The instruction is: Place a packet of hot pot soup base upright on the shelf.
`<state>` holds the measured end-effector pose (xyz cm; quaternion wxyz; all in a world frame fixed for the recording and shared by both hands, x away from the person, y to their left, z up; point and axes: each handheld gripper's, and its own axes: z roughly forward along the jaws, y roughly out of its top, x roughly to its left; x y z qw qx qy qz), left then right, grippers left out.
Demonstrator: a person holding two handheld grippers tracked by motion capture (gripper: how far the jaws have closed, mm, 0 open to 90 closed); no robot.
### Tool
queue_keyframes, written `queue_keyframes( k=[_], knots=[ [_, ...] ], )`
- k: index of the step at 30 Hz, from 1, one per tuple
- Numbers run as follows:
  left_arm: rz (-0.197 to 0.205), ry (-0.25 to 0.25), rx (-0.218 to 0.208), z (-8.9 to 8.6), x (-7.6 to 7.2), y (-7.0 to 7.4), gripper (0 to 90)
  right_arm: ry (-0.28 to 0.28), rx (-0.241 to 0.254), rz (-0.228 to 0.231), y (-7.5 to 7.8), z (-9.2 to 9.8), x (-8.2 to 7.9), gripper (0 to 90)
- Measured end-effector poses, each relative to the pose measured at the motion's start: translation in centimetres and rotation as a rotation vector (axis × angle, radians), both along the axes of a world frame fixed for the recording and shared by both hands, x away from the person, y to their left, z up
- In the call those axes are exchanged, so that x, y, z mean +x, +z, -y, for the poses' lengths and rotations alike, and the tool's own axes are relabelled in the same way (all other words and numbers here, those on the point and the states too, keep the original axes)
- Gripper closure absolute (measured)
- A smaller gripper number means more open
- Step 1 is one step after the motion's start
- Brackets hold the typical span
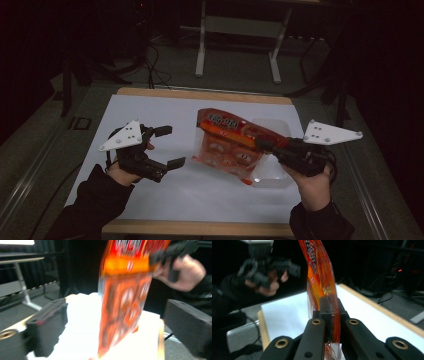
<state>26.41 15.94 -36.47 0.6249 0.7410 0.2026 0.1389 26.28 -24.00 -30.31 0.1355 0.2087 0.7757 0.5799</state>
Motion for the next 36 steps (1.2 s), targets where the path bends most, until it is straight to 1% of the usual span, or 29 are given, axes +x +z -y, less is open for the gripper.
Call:
queue_keyframes(
  k=[2,3,4,5,6,7,8,10,12,14,15,16,17,18,19,20,21,22,23,25,26,27,31,34,35,36],
  knots=[
    [0.008,0.037,0.010,-0.3,-0.1,-1.0,0.3,-0.028,0.020,0.006,0.8,0.7,0.1,90.0],
    [-0.004,0.056,0.008,-0.5,-0.1,-1.5,0.3,-0.042,0.022,0.016,1.3,1.0,0.1,90.0],
    [-0.004,0.056,0.008,-0.5,-0.1,-1.5,0.3,-0.042,0.022,0.016,1.3,1.0,0.1,90.0],
    [-0.004,0.056,0.008,-0.5,-0.1,-1.5,0.3,-0.059,0.027,0.027,1.7,1.3,0.1,90.0],
    [-0.043,0.057,0.017,-1.0,-0.1,-2.9,0.3,-0.059,0.027,0.027,1.7,1.3,0.1,90.0],
    [-0.052,0.063,0.027,-1.2,-0.1,-3.5,0.3,-0.098,0.037,0.037,2.5,2.3,0.3,90.0],
    [-0.057,0.066,0.038,-1.4,-0.1,-4.0,0.3,-0.120,0.035,0.046,2.9,2.7,0.4,90.0],
    [-0.072,0.065,0.039,-1.8,-0.3,-5.0,0.3,-0.152,0.035,0.052,3.4,3.5,0.6,90.0],
    [-0.090,0.070,0.045,-2.2,-0.4,-5.9,0.3,-0.191,0.033,0.060,3.6,4.3,0.8,90.0],
    [-0.091,0.078,0.042,-2.4,-0.7,-6.9,0.3,-0.227,0.025,0.071,3.7,5.0,1.0,90.0],
    [-0.093,0.084,0.049,-2.5,-0.8,-7.4,0.3,-0.245,0.021,0.074,3.6,5.4,1.1,90.0],
    [-0.091,0.090,0.048,-2.6,-1.0,-7.9,0.3,-0.257,0.019,0.072,3.5,5.7,1.3,90.0],
    [-0.091,0.090,0.048,-2.6,-1.0,-7.9,0.3,-0.257,0.019,0.072,3.5,5.7,1.3,90.0],
    [-0.112,0.089,0.050,-2.8,-1.2,-9.1,0.3,-0.295,0.017,0.054,2.8,6.8,1.9,90.0],
    [-0.112,0.089,0.050,-2.8,-1.2,-9.1,0.3,-0.295,0.017,0.054,2.8,6.8,1.9,90.0],
    [-0.123,0.089,0.046,-2.9,-1.5,-9.9,0.3,-0.333,0.007,0.048,2.1,7.5,2.4,90.0],
    [-0.123,0.089,0.046,-2.9,-1.5,-9.9,0.3,-0.333,0.007,0.048,2.1,7.5,2.4,90.0],
    [-0.128,0.090,0.053,-3.0,-1.6,-10.5,0.3,-0.350,0.011,0.025,1.1,8.1,2.8,90.0],
    [-0.128,0.093,0.052,-3.1,-1.6,-10.8,0.3,-0.355,0.009,0.019,0.8,8.3,3.0,90.0],
    [-0.136,0.094,0.050,-3.2,-1.6,-10.9,0.3,-0.363,0.006,-0.003,-0.2,8.7,3.4,90.0],
    [-0.143,0.093,0.029,-3.4,-1.7,-11.2,0.3,-0.370,0.001,-0.012,-0.6,8.8,3.5,90.0],
    [-0.149,0.097,0.023,-3.5,-1.7,-11.4,0.3,-0.375,-0.003,-0.017,-1.1,8.9,3.7,90.0],
    [-0.154,0.105,0.024,-3.7,-1.7,-11.8,0.3,-0.403,-0.016,-0.052,-2.7,9.2,4.0,90.0],
    [-0.152,0.112,0.026,-3.7,-1.7,-12.0,0.3,-0.409,-0.029,-0.079,-3.8,9.2,4.2,90.0],
    [-0.153,0.111,0.023,-3.7,-1.7,-12.0,0.3,-0.406,-0.028,-0.080,-4.1,9.3,4.2,90.0],
    [-0.154,0.110,0.022,-3.7,-1.6,-12.1,0.3,-0.405,-0.022,-0.091,-4.4,9.3,4.2,90.0]
  ],
)
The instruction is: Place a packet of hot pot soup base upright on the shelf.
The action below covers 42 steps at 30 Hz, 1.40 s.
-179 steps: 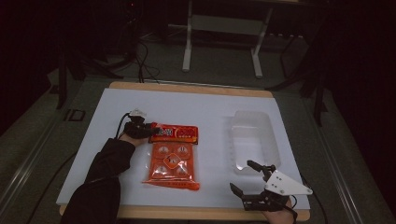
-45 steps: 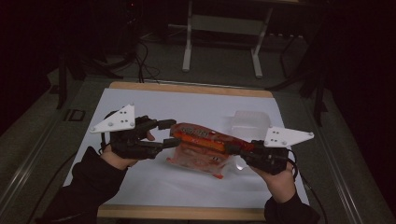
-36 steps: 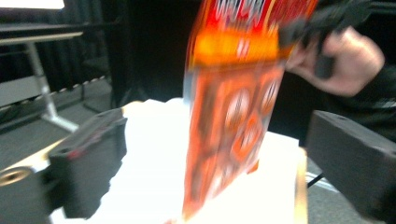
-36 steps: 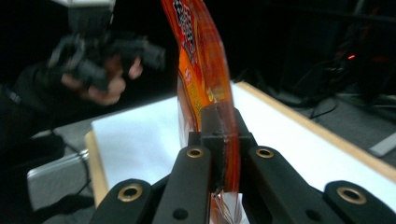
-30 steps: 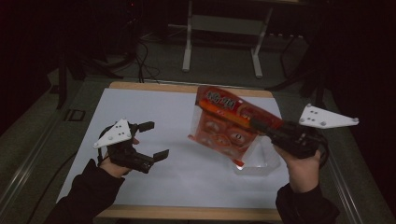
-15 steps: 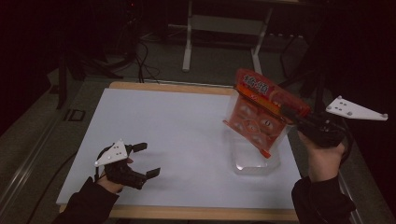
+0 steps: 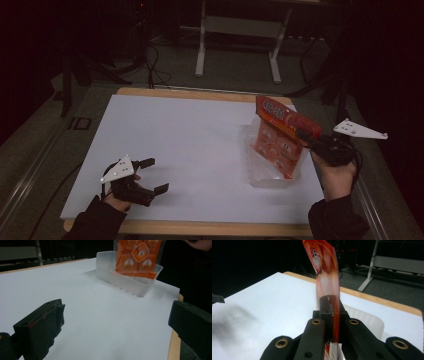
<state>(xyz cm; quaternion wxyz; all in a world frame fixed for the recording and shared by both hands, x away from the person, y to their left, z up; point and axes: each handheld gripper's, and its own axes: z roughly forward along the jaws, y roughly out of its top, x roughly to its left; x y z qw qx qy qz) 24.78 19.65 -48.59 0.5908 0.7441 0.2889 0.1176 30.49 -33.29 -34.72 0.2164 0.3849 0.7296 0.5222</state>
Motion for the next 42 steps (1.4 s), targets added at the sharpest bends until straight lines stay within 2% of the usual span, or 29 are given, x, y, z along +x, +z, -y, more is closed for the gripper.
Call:
queue_keyframes(
  k=[7,8,9,10,15,17,20,23,26,27,29,32,34,36,37,39,40,42],
  knots=[
    [-0.006,-0.009,-0.001,0.0,0.0,-0.4,0.3,0.008,0.015,-0.046,-1.9,0.3,0.6,90.0],
    [-0.001,-0.010,-0.002,0.0,0.0,-0.4,0.3,0.004,0.015,-0.065,-2.7,0.3,1.0,90.0],
    [-0.001,-0.010,-0.002,0.0,0.0,-0.4,0.3,0.004,0.015,-0.065,-2.7,0.3,1.0,90.0],
    [0.001,-0.016,-0.011,0.0,-0.1,-0.4,0.3,0.011,0.039,-0.066,-3.1,0.6,1.1,90.0],
    [0.002,-0.013,-0.007,0.0,0.0,-0.5,0.3,0.001,0.030,-0.066,-3.1,1.0,1.4,90.0],
    [0.000,-0.014,-0.008,0.0,0.0,-0.5,0.3,-0.037,0.000,-0.050,-3.0,1.1,1.5,89.6],
    [-0.004,-0.014,-0.007,0.1,0.1,-0.6,0.3,-0.069,0.017,-0.049,-3.3,1.7,2.0,86.7],
    [-0.008,-0.015,-0.006,0.1,0.1,-0.7,0.3,-0.120,0.017,-0.045,-3.4,2.1,2.4,78.6],
    [-0.007,-0.018,-0.006,0.1,0.1,-0.7,0.4,-0.151,0.005,-0.040,-3.5,2.3,2.6,65.5],
    [-0.006,-0.019,-0.010,0.1,0.1,-0.7,0.3,-0.162,-0.006,-0.038,-3.5,2.3,2.6,59.8],
    [-0.009,-0.021,-0.013,0.1,0.0,-0.6,0.3,-0.211,-0.022,-0.021,-3.6,2.4,2.5,42.4],
    [-0.013,-0.023,-0.011,0.2,0.0,-0.7,0.3,-0.264,-0.010,-0.040,-3.9,3.0,2.4,26.8],
    [-0.015,-0.025,-0.008,0.2,0.0,-0.7,0.3,-0.295,-0.001,-0.028,-4.2,3.5,2.1,17.6],
    [-0.014,-0.026,-0.007,0.2,0.0,-0.7,0.3,-0.296,-0.002,-0.025,-4.2,3.7,1.9,15.2],
    [-0.015,-0.026,-0.005,0.3,0.0,-0.7,0.3,-0.313,-0.014,-0.016,-4.1,4.1,1.4,13.9],
    [-0.015,-0.026,-0.008,0.3,0.0,-0.8,0.3,-0.312,-0.024,-0.015,-4.0,4.3,1.3,13.8],
    [-0.016,-0.027,-0.009,0.4,0.0,-0.7,0.3,-0.320,-0.047,-0.014,-3.7,4.5,0.7,13.9],
    [-0.013,-0.028,-0.007,0.4,0.0,-0.7,0.3,-0.322,-0.056,-0.008,-3.3,4.5,0.2,13.9]
  ],
)
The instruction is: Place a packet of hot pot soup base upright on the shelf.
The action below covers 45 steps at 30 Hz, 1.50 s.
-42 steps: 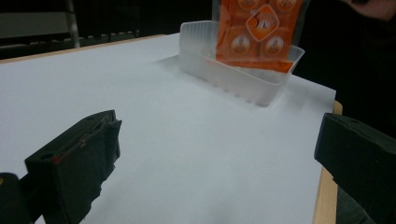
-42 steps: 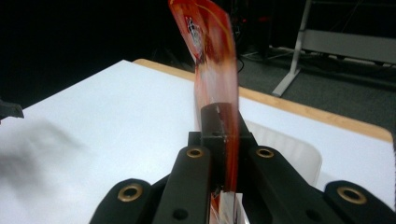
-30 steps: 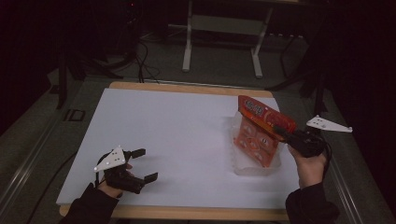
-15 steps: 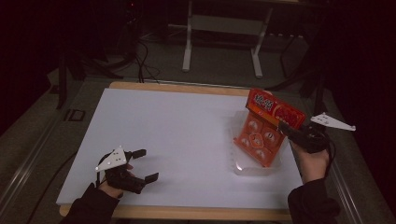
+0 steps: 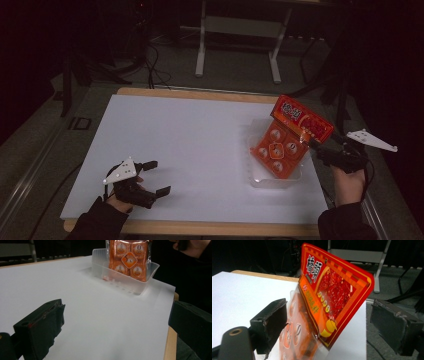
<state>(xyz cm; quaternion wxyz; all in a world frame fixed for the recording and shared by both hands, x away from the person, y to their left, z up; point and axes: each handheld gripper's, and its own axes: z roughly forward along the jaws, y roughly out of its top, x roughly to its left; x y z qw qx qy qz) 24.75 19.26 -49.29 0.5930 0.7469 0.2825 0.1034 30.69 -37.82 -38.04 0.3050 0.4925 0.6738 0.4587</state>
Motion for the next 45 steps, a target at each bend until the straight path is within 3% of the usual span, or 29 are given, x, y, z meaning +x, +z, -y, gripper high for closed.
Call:
queue_keyframes(
  k=[8,17,19,29,31,32,34,42,45],
  knots=[
    [0.004,0.001,-0.003,0.0,-0.1,0.0,0.3,0.032,0.019,0.063,2.2,-0.8,-2.3,15.2],
    [-0.002,-0.006,-0.005,-0.1,-0.4,0.0,0.3,0.137,0.014,0.054,3.0,-3.6,-3.3,14.4],
    [-0.002,-0.008,-0.006,-0.1,-0.4,0.0,0.4,0.149,0.012,0.055,2.9,-4.0,-3.4,14.4],
    [0.000,-0.015,-0.013,0.0,-0.4,0.1,0.3,0.320,-0.009,0.057,1.6,-7.8,-3.7,14.1],
    [0.002,-0.014,-0.012,0.0,-0.5,0.1,0.3,0.330,-0.006,0.059,1.4,-8.2,-3.8,14.1],
    [0.002,-0.016,-0.009,0.0,-0.5,0.1,0.3,0.373,0.007,0.050,1.2,-8.8,-3.9,14.0],
    [0.001,-0.020,-0.003,0.0,-0.5,0.0,0.3,0.403,0.014,0.053,0.9,-9.3,-4.0,13.9],
    [0.004,-0.022,-0.001,0.0,-0.6,0.0,0.4,0.496,0.023,0.055,-0.2,-10.8,-4.3,13.8],
    [0.004,-0.025,0.000,0.1,-0.6,0.0,0.3,0.530,0.005,0.051,-1.0,-11.8,-4.5,13.1]
  ],
)
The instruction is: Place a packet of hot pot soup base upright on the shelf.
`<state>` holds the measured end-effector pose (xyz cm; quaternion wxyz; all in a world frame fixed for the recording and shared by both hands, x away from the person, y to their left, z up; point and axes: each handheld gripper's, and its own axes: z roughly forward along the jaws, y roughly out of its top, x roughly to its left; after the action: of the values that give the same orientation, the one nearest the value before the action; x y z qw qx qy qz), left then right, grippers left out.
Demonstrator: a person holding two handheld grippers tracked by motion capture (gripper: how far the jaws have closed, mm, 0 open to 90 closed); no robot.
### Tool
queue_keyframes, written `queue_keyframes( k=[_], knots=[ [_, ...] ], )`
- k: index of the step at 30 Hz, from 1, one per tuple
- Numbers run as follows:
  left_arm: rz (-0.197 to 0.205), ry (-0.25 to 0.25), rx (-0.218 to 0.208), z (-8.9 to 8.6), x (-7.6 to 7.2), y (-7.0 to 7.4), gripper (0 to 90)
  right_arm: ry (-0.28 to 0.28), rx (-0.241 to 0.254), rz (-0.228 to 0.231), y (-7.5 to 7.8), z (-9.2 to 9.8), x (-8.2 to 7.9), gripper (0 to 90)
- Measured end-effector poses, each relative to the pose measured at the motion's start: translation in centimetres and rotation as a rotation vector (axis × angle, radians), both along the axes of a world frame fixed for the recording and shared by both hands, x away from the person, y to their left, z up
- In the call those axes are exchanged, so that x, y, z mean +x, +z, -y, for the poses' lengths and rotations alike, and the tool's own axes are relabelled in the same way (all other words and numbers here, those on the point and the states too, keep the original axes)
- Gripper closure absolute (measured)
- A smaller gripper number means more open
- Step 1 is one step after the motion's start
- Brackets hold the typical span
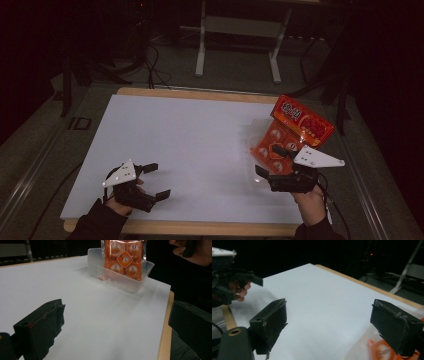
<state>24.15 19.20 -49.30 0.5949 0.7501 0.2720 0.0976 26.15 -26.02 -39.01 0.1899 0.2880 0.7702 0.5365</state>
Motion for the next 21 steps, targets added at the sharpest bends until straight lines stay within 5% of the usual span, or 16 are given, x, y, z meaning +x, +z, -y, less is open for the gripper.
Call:
queue_keyframes(
  k=[21],
  knots=[
    [0.004,-0.017,0.008,0.2,-0.1,-0.2,0.3,0.180,-0.093,-0.067,-5.4,-3.9,-0.8,12.7]
  ],
)
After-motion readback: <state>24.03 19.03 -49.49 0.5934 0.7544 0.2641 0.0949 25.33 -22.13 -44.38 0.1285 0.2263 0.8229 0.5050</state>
